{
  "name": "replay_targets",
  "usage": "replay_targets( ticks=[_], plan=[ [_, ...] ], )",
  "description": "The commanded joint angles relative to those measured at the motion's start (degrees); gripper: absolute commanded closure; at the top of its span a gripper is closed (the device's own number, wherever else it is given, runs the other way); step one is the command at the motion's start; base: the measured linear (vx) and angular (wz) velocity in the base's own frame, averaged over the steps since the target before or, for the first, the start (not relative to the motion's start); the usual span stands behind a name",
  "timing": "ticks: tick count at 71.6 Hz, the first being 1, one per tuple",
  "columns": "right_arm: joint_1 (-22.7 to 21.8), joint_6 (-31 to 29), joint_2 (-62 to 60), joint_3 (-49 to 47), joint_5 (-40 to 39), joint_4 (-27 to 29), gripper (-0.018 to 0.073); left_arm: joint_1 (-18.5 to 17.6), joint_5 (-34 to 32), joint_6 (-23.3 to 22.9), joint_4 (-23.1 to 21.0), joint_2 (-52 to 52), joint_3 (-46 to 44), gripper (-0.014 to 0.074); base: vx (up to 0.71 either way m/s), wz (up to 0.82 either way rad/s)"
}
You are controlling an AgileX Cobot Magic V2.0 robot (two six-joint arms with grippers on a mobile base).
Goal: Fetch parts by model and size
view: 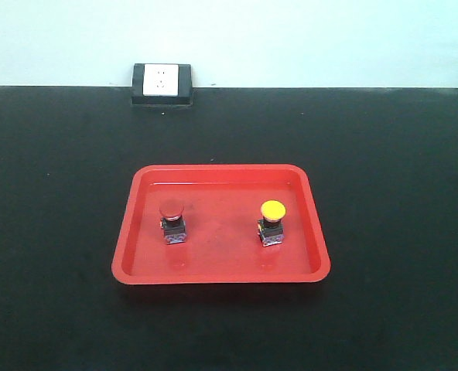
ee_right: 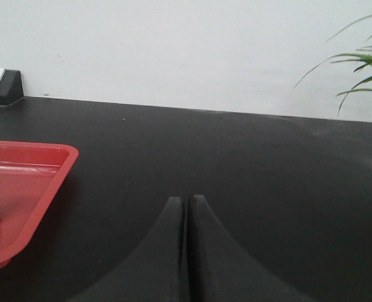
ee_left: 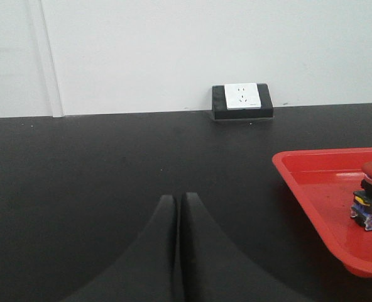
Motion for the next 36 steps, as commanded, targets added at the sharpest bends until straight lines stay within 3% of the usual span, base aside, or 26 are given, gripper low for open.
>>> replay_targets(
  ticks=[1, 36],
  plan=[
    [-0.4, 2.3, -0.8, 0.7, -8.2, -1.1, 0.0569, -0.4, -4.4, -0.1, -0.6, -0.9, 0.1, 0.0603, 0.00, 0.00],
    [-0.4, 4.5, -0.8, 0.6, -7.8, -2.4, 0.0569, -0.4, -4.4, -0.1, -0.6, -0.9, 0.1, 0.0603, 0.00, 0.00]
  ],
)
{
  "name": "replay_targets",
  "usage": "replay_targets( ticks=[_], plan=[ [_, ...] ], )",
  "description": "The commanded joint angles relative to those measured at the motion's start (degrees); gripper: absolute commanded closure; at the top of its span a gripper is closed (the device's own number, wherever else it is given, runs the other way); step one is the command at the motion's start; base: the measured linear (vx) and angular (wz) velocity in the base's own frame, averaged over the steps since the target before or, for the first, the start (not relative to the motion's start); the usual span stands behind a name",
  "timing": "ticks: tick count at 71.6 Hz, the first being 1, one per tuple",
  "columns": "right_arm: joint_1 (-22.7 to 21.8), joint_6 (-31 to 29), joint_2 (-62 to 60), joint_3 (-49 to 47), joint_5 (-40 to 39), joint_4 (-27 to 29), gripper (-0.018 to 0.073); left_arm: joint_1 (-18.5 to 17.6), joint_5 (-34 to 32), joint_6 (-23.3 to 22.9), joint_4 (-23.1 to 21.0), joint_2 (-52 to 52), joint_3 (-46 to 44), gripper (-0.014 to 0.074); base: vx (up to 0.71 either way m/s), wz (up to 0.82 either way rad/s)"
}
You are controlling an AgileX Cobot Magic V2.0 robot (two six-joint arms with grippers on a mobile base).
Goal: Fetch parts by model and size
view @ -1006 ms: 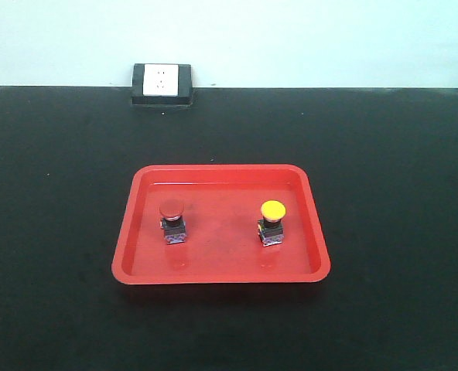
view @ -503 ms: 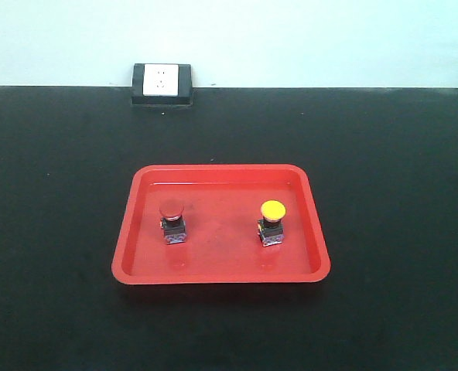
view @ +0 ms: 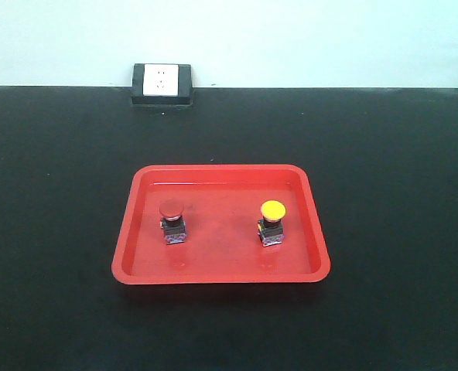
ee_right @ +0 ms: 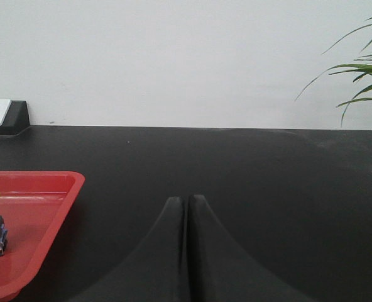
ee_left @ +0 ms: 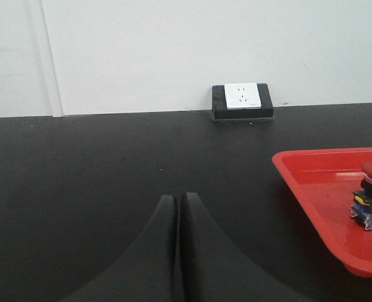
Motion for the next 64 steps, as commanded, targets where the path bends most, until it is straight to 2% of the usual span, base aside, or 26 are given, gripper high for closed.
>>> replay_targets(
  ticks=[1, 64],
  plan=[
    [-0.3, -0.1, -0.8, 0.5, -4.8, -0.6, 0.0569, -0.4, -4.4, -0.1, -0.6, -0.9, 0.1, 0.0603, 0.00, 0.00],
    [-0.3, -0.3, -0.8, 0.5, -4.8, -0.2, 0.0569, -0.4, -4.4, -0.1, -0.6, -0.9, 0.1, 0.0603, 0.00, 0.00]
  ],
)
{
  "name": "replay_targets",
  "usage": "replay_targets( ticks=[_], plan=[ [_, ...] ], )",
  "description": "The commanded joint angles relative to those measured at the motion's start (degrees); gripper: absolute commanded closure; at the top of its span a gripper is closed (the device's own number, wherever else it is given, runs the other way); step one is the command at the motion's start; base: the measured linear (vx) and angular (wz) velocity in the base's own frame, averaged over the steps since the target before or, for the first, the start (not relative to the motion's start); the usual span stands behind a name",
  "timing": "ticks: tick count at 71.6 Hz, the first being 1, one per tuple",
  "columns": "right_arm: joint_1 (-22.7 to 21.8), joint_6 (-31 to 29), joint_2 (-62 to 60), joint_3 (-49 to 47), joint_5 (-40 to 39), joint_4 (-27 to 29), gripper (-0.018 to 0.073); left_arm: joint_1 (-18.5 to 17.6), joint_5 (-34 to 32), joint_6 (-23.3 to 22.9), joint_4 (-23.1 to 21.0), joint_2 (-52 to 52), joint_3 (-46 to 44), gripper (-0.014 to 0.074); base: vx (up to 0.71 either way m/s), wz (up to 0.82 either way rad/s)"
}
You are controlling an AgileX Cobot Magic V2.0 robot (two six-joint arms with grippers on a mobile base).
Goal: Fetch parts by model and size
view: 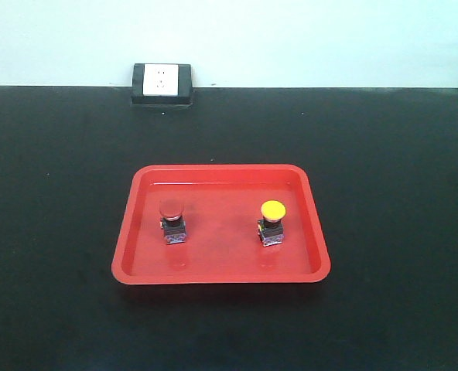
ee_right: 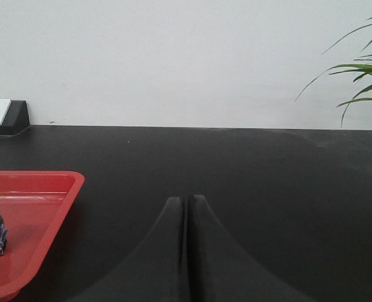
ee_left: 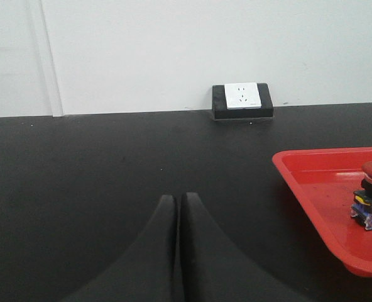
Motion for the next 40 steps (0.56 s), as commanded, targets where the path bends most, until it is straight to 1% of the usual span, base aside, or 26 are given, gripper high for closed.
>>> replay_targets(
  ticks=[1, 40],
  plan=[
    [-0.3, -0.3, -0.8, 0.5, -4.7, -0.2, 0.0569, -0.4, -4.4, -0.1, -0.6, -0.9, 0.1, 0.0603, 0.00, 0.00],
    [-0.3, -0.3, -0.8, 0.5, -4.7, -0.2, 0.0569, -0.4, -4.4, -0.1, -0.6, -0.9, 0.1, 0.0603, 0.00, 0.00]
  ],
)
